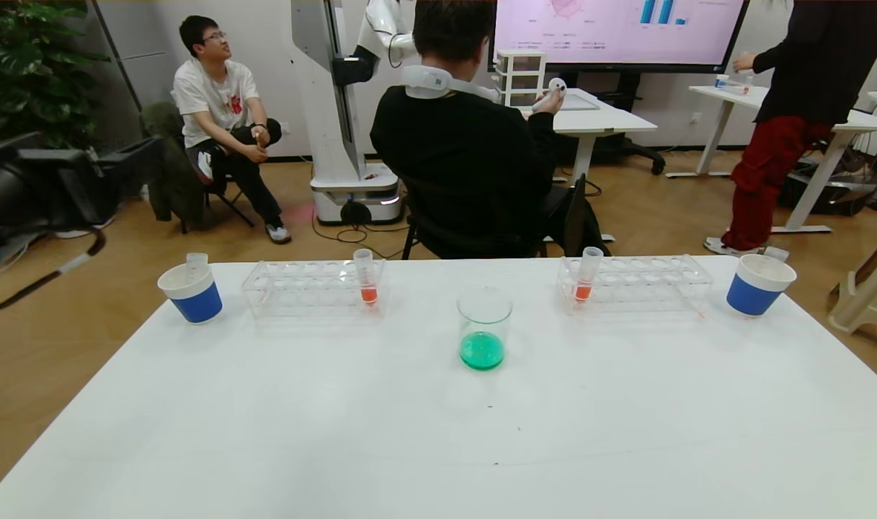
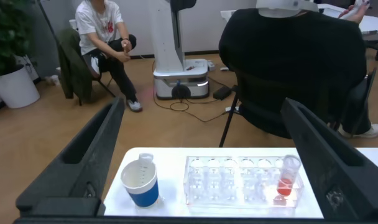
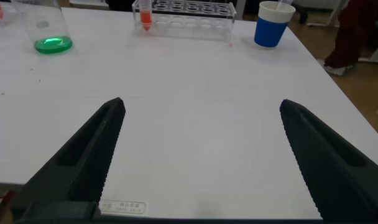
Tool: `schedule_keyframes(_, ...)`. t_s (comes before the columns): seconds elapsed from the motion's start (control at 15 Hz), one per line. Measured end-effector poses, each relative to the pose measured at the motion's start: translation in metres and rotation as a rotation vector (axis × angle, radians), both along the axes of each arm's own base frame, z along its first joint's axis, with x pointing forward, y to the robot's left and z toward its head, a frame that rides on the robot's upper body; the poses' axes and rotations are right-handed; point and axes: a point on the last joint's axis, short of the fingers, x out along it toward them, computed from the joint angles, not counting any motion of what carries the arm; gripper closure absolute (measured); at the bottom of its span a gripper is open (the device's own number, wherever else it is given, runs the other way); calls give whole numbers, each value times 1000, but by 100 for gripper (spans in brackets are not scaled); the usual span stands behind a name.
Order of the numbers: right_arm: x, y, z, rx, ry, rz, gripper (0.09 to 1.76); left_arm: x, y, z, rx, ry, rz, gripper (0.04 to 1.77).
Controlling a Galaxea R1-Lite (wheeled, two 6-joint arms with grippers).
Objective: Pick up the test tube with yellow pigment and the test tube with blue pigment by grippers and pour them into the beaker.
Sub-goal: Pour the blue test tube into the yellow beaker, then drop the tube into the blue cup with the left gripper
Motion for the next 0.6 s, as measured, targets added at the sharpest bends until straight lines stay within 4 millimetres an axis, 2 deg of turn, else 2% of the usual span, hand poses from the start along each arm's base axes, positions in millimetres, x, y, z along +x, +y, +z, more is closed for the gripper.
schedule_keyframes(0.27,0,0,0,0,0,0,11,-89,5,3,17,-9,-61,6)
schedule_keyframes(0.6,0,0,0,0,-1,0,11,-179,13,-25,26,75,-36,6)
